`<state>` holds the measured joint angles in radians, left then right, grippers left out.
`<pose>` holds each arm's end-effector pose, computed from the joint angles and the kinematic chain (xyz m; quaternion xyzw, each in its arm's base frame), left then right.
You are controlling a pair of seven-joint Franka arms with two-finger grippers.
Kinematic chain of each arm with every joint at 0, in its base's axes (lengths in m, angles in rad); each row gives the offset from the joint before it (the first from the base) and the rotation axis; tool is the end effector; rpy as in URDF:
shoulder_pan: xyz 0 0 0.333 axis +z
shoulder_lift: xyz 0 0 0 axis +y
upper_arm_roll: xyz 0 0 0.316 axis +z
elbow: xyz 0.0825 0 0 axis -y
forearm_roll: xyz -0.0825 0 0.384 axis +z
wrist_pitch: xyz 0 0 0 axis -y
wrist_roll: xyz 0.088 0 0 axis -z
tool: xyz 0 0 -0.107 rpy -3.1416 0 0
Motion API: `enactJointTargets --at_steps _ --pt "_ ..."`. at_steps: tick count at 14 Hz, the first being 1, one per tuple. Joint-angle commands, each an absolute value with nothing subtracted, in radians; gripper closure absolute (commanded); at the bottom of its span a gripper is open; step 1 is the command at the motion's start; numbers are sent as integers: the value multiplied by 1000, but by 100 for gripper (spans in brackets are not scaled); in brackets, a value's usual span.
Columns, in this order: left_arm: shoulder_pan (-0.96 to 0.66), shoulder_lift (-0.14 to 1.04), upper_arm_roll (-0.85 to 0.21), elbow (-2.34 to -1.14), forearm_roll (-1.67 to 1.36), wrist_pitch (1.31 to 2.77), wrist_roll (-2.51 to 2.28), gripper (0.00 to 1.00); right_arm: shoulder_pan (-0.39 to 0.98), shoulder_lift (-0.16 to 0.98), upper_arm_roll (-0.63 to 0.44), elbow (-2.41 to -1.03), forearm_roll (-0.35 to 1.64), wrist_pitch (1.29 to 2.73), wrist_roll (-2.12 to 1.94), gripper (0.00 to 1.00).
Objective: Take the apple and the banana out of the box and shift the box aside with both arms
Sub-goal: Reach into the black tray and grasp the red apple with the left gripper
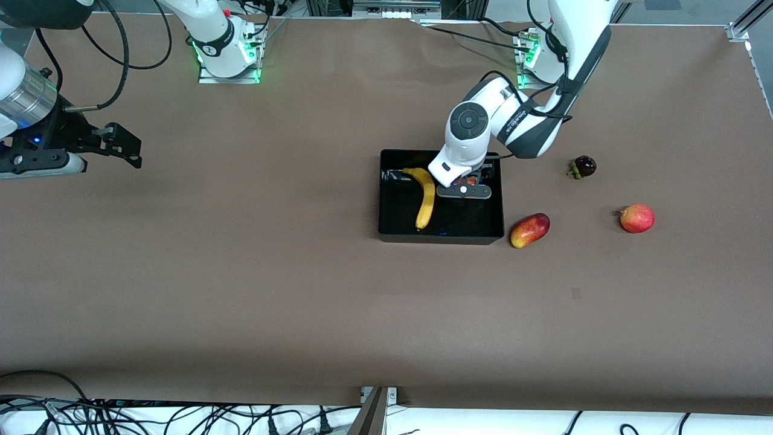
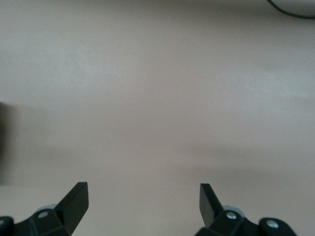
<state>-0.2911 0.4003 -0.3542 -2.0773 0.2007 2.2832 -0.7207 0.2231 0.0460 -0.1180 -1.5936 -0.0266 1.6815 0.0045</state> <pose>0.4582 -0.3378 0.2317 -0.9964 0.0269 0.0614 0.0519 0.5750 0.0596 0.5978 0.9983 0.0516 0.0219 0.0148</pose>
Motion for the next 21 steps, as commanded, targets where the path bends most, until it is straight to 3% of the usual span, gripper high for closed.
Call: enactJointTargets --at_steps 1,5,6,7,8,9,10,13,16,18,21 --pt "-281 419 -356 -2120 232 2370 -742 0 219 52 -114 -1577 -38 1677 14 0" --pt "-279 451 -353 -2126 290 2393 -752 0 218 52 -114 -1577 -38 1677 14 0" --pt "-281 456 -353 -2125 290 2395 -752 5 218 52 -114 -1577 -38 1677 14 0" --pt "-279 459 -353 -2125 291 2395 -752 40 218 52 -114 -1577 -38 1677 14 0" --pt "-281 459 -353 -2120 293 2395 -750 61 219 52 -114 -1577 -38 1677 14 0" --pt "-279 460 -353 -2115 293 2393 -747 78 218 52 -114 -1577 -38 1677 14 0" --pt "-273 456 -351 -2114 293 2388 -735 83 219 52 -114 -1577 -38 1677 14 0" --pt "-232 404 -359 -2064 282 2306 -687 85 218 52 -114 -1577 -38 1677 14 0" --pt "-230 396 -360 -1838 223 1960 -564 85 219 52 -114 -1577 -38 1677 14 0" --pt "-191 397 -357 -1728 187 1805 -452 84 219 52 -114 -1577 -38 1677 14 0" --pt "-54 391 -357 -1689 187 1691 -199 83 218 52 -114 -1577 -38 1677 14 0"
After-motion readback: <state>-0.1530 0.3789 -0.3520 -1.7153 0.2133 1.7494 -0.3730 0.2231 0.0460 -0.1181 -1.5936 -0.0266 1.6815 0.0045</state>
